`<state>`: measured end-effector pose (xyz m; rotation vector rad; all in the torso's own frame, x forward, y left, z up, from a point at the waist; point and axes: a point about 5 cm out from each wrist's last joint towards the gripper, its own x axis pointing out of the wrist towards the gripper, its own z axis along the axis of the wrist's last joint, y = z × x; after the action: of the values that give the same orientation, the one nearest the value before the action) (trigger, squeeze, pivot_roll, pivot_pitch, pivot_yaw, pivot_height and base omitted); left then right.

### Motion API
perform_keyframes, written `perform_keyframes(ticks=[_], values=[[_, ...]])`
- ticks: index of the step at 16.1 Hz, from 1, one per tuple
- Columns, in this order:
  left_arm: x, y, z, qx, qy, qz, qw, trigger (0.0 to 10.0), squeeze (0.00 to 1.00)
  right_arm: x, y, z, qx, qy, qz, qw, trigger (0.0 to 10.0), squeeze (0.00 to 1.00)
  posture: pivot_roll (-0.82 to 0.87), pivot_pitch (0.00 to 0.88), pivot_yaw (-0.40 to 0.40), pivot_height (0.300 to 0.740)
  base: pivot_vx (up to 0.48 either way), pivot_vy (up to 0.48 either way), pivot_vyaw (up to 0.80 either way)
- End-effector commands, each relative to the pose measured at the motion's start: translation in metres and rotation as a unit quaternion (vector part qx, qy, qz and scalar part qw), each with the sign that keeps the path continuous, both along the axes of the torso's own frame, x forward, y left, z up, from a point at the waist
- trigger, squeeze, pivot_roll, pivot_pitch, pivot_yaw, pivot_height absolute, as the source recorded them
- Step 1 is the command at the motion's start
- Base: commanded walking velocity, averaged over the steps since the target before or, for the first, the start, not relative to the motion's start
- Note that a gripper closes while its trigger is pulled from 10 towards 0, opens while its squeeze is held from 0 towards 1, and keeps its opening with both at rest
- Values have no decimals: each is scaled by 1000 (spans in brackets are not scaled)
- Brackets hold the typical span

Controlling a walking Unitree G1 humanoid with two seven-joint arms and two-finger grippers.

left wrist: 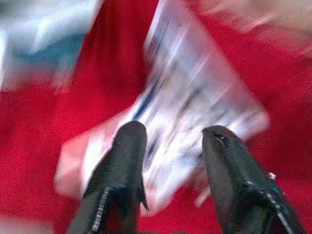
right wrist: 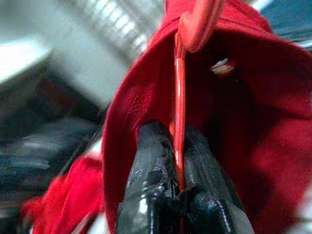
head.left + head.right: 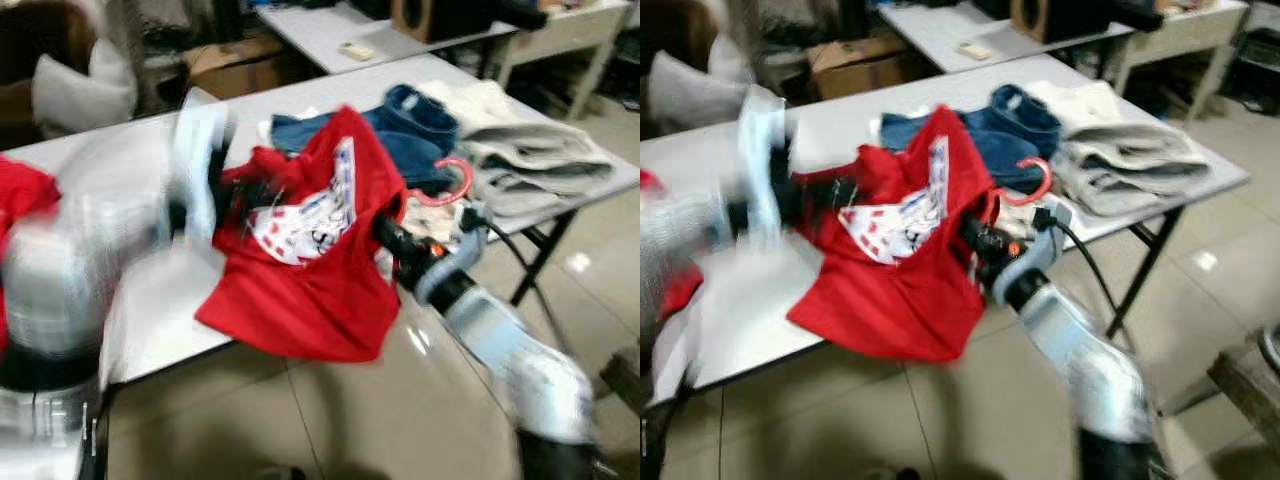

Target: Hang hanger

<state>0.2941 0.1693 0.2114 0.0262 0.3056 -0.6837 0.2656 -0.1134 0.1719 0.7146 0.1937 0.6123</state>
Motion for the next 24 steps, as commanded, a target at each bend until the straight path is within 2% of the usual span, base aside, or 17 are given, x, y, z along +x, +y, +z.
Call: perform_keyframes(ticks=[1,2,3,4,5,6,7,8,13,15,17,24], values=[[-1,1,4,15,-23,25,999,10000,1000,-7,6,8,7,-16,37,999,10000,0,-29,12,68,740,0,0,800],[-13,-1,-12,4,-6,45,999,10000,945,-19,0,13,-2,-27,66,997,10000,0,-31,27,58,740,0,0,800],[-20,-1,-19,12,-4,56,998,10000,898,-26,-3,16,-11,-35,84,996,10000,0,-30,34,55,740,0,0,800],[-26,-1,-24,21,-14,63,998,10000,561,-33,-6,18,-18,-42,101,994,10000,0,-28,36,54,740,0,0,800],[-35,-4,-29,29,-27,70,997,10000,137,-43,-10,20,-32,-46,123,991,10000,0,-25,39,54,740,0,0,800],[-42,-7,-34,27,-28,81,996,10000,0,-50,-15,19,-46,-44,131,989,10000,0,-23,40,53,740,0,0,800],[-51,-12,-41,31,-17,75,997,10000,0,-57,-21,19,-62,-44,137,988,10000,0,-21,40,51,740,0,0,800],[-54,-14,-43,27,-13,76,997,10000,0,-60,-24,19,-68,-45,139,987,10000,0,-21,40,51,740,0,0,800],[-60,-20,-55,37,-14,73,997,10000,0,-71,-37,9,-119,-17,135,984,10000,0,-27,44,58,740,0,0,800],[-59,-23,-59,42,-23,73,996,10000,0,-75,-37,5,-134,-9,136,982,10000,0,-48,54,67,740,0,0,800],[-58,-28,-55,16,-40,83,996,10000,0,-77,-38,2,-138,0,138,981,10000,0,-43,57,54,740,0,0,800],[-62,-29,-56,16,-49,67,996,10000,0,-78,-38,-2,-147,9,153,977,10000,0,-43,55,54,740,0,0,800]])
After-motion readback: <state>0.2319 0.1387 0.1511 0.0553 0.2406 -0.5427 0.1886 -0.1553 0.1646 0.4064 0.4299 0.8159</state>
